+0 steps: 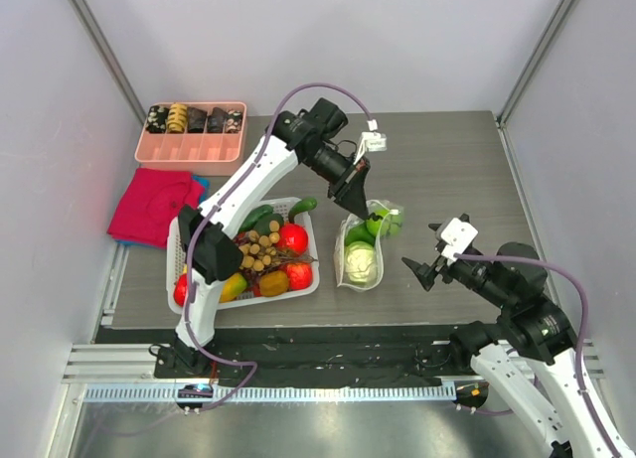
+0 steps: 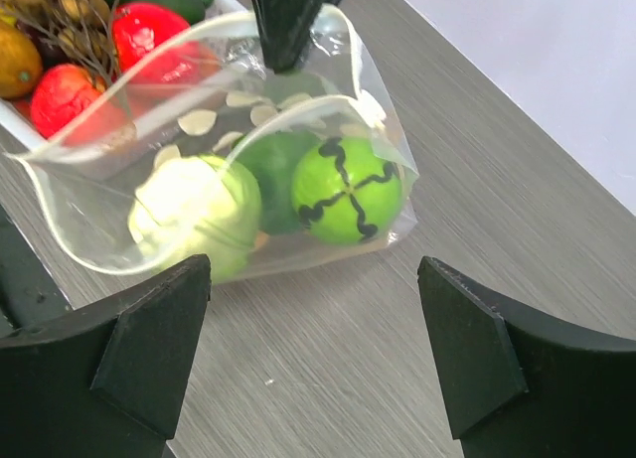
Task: Place the food in the zip-top bag and seal the zipper
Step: Adjust the zipper food storage bag at the center of the board, then zip the zipper food storage bag at the center of the board.
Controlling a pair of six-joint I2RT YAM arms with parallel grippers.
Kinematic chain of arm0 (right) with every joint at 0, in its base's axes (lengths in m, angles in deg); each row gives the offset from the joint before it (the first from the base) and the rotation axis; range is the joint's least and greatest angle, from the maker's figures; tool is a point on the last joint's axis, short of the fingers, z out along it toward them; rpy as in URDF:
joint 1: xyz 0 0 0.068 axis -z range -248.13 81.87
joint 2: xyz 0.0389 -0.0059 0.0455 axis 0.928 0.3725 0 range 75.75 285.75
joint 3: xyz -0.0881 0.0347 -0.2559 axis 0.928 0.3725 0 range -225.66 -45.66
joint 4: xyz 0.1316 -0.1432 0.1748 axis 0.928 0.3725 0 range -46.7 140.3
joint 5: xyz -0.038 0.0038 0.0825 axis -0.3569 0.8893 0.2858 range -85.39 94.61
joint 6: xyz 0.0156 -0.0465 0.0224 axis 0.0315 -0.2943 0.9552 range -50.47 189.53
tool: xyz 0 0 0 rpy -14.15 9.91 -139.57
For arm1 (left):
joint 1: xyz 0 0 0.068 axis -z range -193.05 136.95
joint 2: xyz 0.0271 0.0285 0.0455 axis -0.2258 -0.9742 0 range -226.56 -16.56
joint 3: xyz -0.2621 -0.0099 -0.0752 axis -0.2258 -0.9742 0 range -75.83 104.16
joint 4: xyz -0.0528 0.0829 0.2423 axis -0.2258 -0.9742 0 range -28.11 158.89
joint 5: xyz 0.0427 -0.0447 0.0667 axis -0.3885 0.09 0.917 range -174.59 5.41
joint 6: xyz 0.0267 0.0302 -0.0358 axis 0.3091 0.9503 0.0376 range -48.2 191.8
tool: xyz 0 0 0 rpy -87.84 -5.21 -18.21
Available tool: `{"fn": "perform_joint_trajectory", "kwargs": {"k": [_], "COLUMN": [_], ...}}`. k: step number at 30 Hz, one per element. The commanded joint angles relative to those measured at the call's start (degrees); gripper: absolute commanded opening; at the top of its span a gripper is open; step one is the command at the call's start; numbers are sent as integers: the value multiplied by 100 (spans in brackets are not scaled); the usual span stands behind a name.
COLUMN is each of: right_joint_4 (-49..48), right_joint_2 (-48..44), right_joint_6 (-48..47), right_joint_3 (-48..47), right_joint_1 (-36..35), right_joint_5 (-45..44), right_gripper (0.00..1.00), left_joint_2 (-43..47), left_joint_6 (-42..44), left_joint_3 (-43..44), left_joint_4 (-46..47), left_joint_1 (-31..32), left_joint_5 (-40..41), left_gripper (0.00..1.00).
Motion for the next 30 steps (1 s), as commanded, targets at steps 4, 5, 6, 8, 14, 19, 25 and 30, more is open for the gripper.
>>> {"fn": "perform_joint_trajectory", "kwargs": {"k": [4,5,6,8,14,19,25,30], "right_joint_4": [237,377,448,632,949,634,642,941], "right_joint_2": [-582,-617,-653,-740,-776,-618,-416,-582], "right_joint_6": [-506,-533,-568,-603,-1042,-1508,-1991,-2335], "right_joint_3": [84,31,-13,-170,-312,-145,57,242], "right_joint_1": [-25,-25,-25,-25,-16,-25,-25,-16], "right_joint_5": [226,296,488,717,1782,1686,1817,1932], "right_gripper": [89,89,89,89,89,85,75,79], "left_joint_2": [497,515,576,664,805,761,524,111], "left_joint_6": [922,992,1011,1055,976,967,327,-657], "left_joint_3": [55,64,56,-23,-120,-383,-639,-525], "left_joint_4": [-1817,-2053,-2099,-2125,-2134,-2117,-1696,-703], "left_joint_1": [312,338,356,426,584,777,892,918], "left_joint_5": [-779,-841,-885,-903,-982,-842,-710,-403], "left_gripper": [0,0,0,0,0,0,0,0]}}
